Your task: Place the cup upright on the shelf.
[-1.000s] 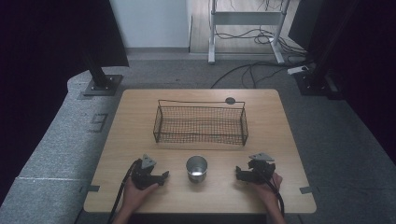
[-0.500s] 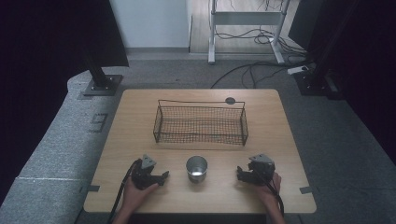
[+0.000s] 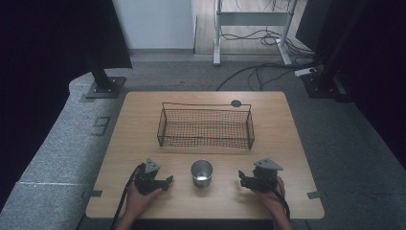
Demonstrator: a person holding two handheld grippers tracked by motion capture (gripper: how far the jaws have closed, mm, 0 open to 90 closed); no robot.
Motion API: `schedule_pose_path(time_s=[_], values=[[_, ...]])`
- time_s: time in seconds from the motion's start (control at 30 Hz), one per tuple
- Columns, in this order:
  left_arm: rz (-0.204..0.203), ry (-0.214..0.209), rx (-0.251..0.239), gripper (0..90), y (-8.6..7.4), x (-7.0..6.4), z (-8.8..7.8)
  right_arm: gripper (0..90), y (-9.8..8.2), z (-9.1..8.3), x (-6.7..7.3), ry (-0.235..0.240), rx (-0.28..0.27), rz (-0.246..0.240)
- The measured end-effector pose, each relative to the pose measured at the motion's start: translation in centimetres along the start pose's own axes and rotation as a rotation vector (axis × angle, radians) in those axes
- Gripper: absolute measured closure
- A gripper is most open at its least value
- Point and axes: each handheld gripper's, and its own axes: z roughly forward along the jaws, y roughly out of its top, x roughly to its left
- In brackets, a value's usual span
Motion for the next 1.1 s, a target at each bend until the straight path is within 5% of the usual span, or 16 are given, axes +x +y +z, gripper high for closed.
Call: schedule_pose_path(time_s=[1.1], values=[[0.0, 0.0, 0.0, 17.5, 0.0, 0.0, 0.0, 12.1, 2.6, -2.6, 5.4, 0.244, -0.138, -0.086]])
